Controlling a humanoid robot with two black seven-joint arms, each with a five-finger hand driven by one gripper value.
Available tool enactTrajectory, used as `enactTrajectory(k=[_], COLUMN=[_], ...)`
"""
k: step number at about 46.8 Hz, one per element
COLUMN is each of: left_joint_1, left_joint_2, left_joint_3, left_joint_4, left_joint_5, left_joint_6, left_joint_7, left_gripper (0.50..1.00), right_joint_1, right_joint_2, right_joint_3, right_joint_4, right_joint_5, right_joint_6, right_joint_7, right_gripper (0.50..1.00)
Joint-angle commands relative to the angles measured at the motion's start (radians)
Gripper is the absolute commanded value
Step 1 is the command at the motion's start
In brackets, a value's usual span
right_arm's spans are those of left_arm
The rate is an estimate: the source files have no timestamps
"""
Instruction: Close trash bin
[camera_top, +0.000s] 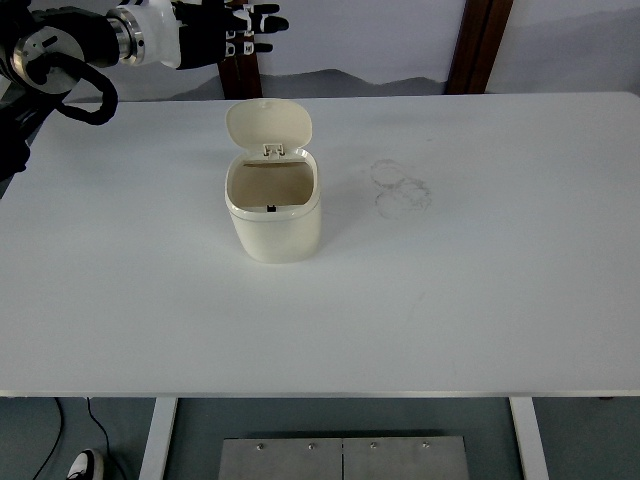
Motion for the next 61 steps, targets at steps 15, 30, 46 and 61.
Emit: enactTrajectory(k=[15,30,46,61], left_joint_1=[-0.137,-0.224,-0.264,-0.313], left_joint_2=[-0.001,0.003,0.010,0.008], left_joint_3=[0.169,0.307,0.336,0.427], left_joint_4=[-0.060,-0.136,-0.158,-0.199], left_joint_5=[0.000,0.000,0.000,-0.001], left_joint_6=[-0.009,-0.011,-0.012,-0.012], left_joint_7=[0.075,0.146,0.184,0.245], left_gripper=[1.000,1.000,1.000,1.000], right_joint_1=[0.000,0.000,0.000,0.000], right_joint_2=[0.000,0.000,0.000,0.000], right_joint_3=[0.000,0.000,0.000,0.000], right_joint_4=[0.000,0.000,0.000,0.000], right_joint_5=[0.000,0.000,0.000,0.000], right_joint_6=[0.000,0.000,0.000,0.000], right_joint_7=[0.000,0.000,0.000,0.000], right_gripper=[0.995,0.995,0.995,0.995])
